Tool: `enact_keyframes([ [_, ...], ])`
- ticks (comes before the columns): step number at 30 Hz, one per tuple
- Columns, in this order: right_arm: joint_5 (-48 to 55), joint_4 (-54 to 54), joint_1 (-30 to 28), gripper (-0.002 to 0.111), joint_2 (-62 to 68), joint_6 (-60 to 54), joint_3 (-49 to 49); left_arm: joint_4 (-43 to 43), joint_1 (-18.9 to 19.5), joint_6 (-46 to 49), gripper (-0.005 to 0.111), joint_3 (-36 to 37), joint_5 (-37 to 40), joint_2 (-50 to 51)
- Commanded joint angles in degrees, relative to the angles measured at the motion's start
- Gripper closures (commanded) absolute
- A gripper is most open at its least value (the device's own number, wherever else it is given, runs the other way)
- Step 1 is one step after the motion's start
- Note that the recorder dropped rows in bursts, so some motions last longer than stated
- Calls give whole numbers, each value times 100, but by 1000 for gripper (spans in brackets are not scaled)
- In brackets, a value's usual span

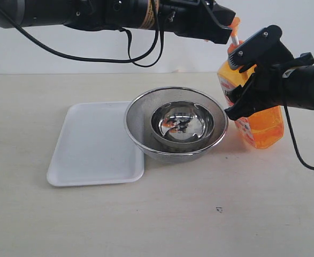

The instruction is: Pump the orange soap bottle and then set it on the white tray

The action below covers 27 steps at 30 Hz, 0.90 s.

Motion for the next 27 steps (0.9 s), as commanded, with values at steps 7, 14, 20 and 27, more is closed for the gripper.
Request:
enact_keyframes([
  [7, -62, -10, -18, 109, -60, 37, -20, 256, -16, 27, 102, 154, -88, 205],
  [14, -62, -10, -18, 109, -60, 37, -20, 256, -16, 27, 102, 326, -39, 205],
  [20, -62, -10, -18, 109, -60, 56, -20, 256, -16, 76, 102, 325, -39, 205],
  [27, -62, -10, -18, 109, -60, 44, -20, 256, -16, 76, 102, 325, -39, 205],
])
